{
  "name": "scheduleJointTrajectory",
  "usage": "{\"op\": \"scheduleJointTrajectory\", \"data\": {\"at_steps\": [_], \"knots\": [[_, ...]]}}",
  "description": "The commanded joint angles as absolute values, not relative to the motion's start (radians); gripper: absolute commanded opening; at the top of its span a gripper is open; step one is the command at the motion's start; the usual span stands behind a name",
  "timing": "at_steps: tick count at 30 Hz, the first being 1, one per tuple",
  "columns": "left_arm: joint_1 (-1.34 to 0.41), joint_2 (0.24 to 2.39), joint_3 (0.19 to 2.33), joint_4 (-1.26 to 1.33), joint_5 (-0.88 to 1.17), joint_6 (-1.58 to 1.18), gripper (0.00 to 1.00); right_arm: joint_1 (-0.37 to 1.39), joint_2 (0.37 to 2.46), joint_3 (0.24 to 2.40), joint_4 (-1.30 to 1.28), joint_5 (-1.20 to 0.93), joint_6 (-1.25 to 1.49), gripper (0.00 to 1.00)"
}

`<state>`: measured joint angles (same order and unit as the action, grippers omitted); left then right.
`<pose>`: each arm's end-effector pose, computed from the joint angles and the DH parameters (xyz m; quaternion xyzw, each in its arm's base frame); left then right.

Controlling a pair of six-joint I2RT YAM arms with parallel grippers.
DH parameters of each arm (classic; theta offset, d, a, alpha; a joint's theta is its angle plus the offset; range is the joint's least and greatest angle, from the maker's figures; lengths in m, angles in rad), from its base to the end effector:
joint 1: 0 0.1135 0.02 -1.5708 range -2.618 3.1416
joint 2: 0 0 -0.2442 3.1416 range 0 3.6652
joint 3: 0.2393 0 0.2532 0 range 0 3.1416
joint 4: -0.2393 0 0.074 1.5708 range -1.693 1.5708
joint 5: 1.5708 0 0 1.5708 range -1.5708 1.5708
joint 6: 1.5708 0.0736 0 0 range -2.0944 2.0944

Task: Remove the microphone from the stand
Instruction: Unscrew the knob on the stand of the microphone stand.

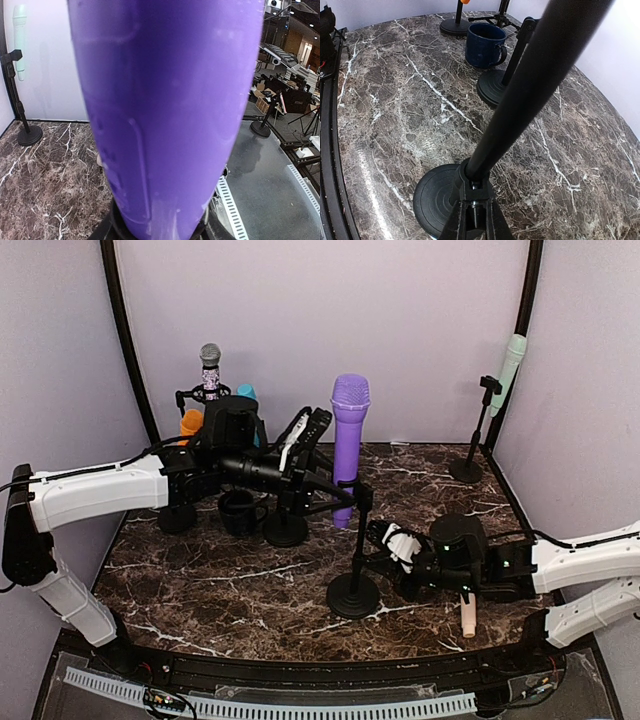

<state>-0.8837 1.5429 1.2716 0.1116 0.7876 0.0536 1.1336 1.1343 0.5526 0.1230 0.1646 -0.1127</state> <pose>0.2074 -0.3350 0.3295 0.5395 0.5148 -0.5088 0.4302 0.1323 0.2546 0.1849 -0.4588 0.7127 0.1961 0.4931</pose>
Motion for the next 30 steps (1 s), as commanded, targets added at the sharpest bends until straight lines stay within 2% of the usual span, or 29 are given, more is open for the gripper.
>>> {"op": "scheduleJointTrajectory", "data": {"at_steps": [1, 16, 30], "knots": [[-0.858, 1.536, 1.23, 0.025, 0.837, -0.019, 0.0, 1.176, 1.137, 0.612, 0.15, 0.261, -0.149, 0.0], [-0.803, 1.56, 1.233, 0.032, 0.905, -0.039, 0.0, 1.346, 1.328, 0.732, 0.06, 0.574, -0.389, 0.0], [-0.76, 1.578, 1.236, 0.029, 0.947, -0.03, 0.0, 1.401, 1.53, 0.863, -0.061, 0.758, -0.546, 0.0]]}}
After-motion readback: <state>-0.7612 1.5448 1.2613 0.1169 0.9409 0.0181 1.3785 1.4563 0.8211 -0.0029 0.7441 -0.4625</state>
